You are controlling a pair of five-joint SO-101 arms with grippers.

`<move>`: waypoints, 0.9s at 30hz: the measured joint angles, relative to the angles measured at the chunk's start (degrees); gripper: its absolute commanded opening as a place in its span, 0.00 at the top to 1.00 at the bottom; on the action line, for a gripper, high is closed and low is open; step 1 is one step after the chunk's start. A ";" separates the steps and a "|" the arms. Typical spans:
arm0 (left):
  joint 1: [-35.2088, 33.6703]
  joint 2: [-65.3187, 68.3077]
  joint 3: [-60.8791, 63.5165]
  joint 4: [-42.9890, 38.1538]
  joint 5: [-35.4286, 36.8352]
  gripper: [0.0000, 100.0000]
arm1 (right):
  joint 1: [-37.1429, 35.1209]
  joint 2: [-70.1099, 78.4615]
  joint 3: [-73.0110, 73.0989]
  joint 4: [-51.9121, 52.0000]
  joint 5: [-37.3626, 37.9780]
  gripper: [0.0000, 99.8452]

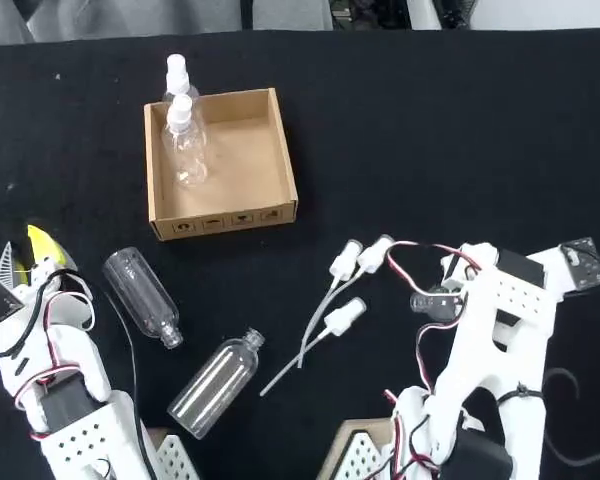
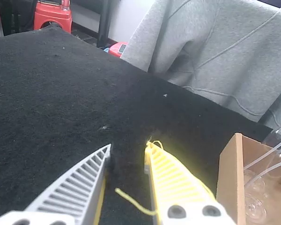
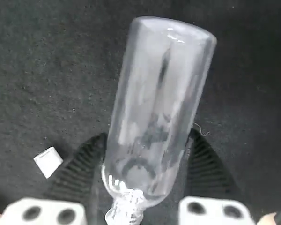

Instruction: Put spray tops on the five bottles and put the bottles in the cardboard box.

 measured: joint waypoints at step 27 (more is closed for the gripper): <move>0.00 0.00 0.00 0.00 0.00 0.89 | -6.51 0.00 -0.62 -0.09 0.62 0.59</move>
